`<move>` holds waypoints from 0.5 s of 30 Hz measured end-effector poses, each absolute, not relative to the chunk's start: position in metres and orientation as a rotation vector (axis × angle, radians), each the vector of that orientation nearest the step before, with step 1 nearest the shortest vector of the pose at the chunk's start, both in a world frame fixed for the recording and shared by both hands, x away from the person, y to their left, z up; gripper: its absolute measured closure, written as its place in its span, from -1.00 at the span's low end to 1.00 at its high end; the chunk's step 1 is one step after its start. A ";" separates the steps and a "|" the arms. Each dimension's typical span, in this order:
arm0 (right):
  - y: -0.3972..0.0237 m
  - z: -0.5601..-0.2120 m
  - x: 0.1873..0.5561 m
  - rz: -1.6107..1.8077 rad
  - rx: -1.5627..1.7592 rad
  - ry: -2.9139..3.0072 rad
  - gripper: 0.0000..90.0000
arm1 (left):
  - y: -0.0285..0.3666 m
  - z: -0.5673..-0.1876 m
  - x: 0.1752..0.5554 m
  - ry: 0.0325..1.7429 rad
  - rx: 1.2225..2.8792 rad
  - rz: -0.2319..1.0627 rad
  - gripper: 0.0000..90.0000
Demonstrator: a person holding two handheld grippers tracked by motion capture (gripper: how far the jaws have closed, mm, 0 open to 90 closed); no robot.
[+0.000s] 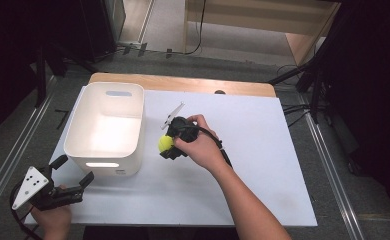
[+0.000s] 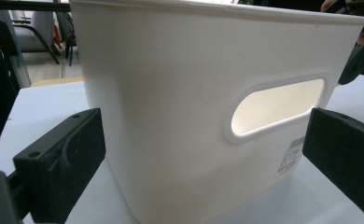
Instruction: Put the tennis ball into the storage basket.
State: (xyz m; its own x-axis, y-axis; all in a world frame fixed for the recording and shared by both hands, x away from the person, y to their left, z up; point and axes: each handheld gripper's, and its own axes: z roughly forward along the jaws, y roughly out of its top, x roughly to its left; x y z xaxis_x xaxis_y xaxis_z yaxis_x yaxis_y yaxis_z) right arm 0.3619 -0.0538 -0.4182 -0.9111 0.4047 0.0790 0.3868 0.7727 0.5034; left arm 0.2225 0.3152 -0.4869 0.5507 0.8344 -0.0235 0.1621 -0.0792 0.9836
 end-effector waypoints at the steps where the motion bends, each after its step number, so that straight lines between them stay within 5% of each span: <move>1: -0.054 -0.416 0.362 0.829 0.653 2.925 -0.47 | 0.315 -0.487 0.222 0.871 1.580 0.692 -1.00; 15: -0.050 -0.391 0.360 0.872 0.612 2.919 -0.47 | 0.315 -0.487 0.223 0.868 1.587 0.694 -1.00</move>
